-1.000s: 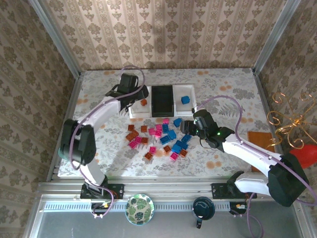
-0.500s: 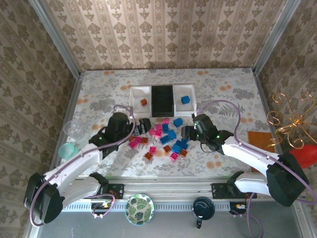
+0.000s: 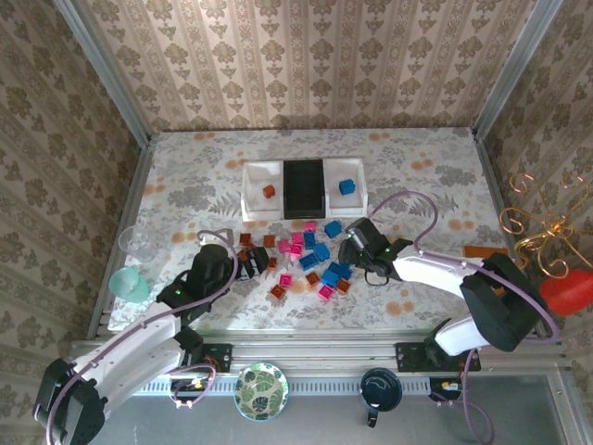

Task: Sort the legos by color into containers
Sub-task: Pick up the lego from the center of the table.

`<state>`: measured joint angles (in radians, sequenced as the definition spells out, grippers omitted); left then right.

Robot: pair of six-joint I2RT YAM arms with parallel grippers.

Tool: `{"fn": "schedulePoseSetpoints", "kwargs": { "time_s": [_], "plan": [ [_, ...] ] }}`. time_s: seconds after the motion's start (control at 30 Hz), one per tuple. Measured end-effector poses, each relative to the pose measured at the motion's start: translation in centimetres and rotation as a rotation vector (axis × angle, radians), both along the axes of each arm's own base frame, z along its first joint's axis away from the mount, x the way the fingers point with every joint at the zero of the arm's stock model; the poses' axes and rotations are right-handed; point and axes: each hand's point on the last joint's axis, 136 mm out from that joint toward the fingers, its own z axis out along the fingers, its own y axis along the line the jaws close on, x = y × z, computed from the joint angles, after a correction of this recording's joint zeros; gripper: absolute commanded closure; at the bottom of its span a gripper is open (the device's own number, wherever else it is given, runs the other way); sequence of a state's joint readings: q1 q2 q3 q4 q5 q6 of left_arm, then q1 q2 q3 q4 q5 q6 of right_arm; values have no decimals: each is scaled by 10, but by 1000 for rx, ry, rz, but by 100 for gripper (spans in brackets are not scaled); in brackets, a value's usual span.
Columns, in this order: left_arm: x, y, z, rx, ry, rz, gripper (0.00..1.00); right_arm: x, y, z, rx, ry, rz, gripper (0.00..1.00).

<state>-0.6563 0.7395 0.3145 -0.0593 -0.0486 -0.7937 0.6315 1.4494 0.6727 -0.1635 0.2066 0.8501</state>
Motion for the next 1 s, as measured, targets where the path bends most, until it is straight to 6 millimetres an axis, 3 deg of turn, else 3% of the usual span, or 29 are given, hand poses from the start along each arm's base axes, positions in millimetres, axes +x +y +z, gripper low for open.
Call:
{"fn": "schedulePoseSetpoints", "kwargs": {
  "time_s": [0.27, 0.53, 0.67, 0.83, 1.0],
  "plan": [
    [1, -2, 0, -8, -10, -4, 0, 6, 5, -1, -4, -1, -74, 34],
    [2, -3, 1, -13, -16, -4, 0, 7, 1, -16, -47, 38, -109, 38],
    [2, -3, 2, -16, -20, -4, 0, 7, -1, -18, -72, 50, -113, 47],
    [2, -3, 2, -16, -20, -4, 0, 6, -5, -18, -90, 44, -104, 67],
    [2, -3, 2, -16, -20, -4, 0, 6, -12, -9, -90, 13, -79, 78]
  ]
}}
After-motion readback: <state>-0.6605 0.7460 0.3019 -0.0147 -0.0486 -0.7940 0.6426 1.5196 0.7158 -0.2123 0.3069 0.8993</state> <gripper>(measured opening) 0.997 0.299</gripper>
